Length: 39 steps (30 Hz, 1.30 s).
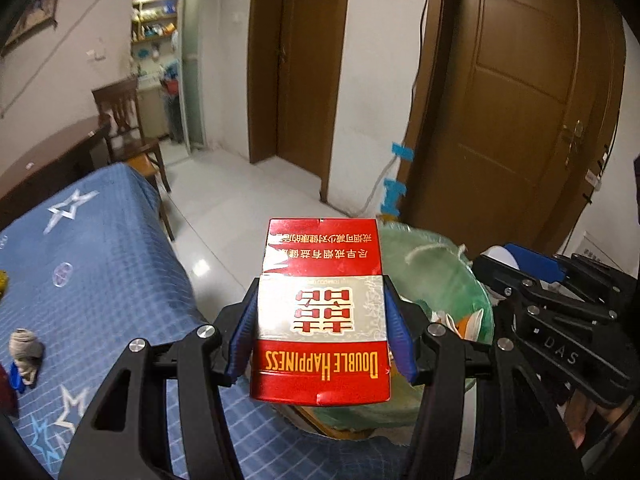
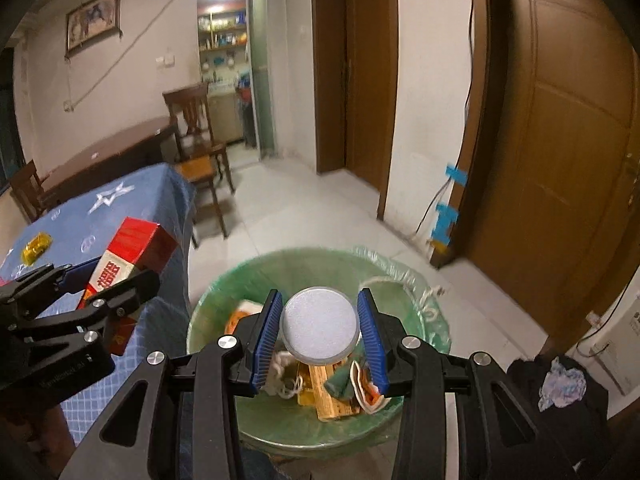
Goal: Collect trash
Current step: 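Open both tools over the green bin, dropping the box and cap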
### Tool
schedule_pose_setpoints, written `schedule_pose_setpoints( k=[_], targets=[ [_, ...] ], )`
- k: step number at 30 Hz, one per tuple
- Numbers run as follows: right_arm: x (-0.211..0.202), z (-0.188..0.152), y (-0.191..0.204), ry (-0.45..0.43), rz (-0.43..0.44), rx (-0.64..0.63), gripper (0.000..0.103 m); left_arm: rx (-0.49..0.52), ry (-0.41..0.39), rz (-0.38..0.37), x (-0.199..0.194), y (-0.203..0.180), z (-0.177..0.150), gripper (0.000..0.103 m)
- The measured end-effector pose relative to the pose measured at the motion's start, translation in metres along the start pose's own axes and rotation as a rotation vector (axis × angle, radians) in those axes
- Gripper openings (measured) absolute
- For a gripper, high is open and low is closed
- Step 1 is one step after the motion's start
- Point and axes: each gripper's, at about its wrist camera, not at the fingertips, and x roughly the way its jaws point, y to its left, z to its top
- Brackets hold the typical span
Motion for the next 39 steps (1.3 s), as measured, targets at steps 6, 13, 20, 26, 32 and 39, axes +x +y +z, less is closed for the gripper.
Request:
schedule_pose_setpoints(
  k=[6, 13, 20, 26, 32, 39],
  targets=[
    [0.035, 0.003, 0.008, 0.087, 0.012, 0.014, 0.040, 0.023, 0.083, -0.022, 0.033, -0.007, 0.000, 0.054],
    [0.049, -0.006, 0.009, 0.125, 0.010, 0.027, 0.040, 0.043, 0.126, -0.032, 0.051, -0.015, 0.000, 0.054],
    [0.053, -0.009, 0.007, 0.130, 0.012, 0.028, 0.040, 0.051, 0.140, -0.032, 0.056, -0.022, 0.000, 0.054],
    [0.051, -0.007, 0.013, 0.125, 0.011, 0.026, 0.040, 0.052, 0.144, -0.026, 0.057, -0.024, 0.000, 0.054],
    [0.051, -0.007, 0.013, 0.125, 0.011, 0.028, 0.040, 0.051, 0.142, -0.025, 0.059, -0.026, -0.001, 0.054],
    [0.051, -0.007, 0.014, 0.125, 0.010, 0.027, 0.040, 0.049, 0.144, -0.023, 0.059, -0.023, -0.003, 0.054]
  ],
)
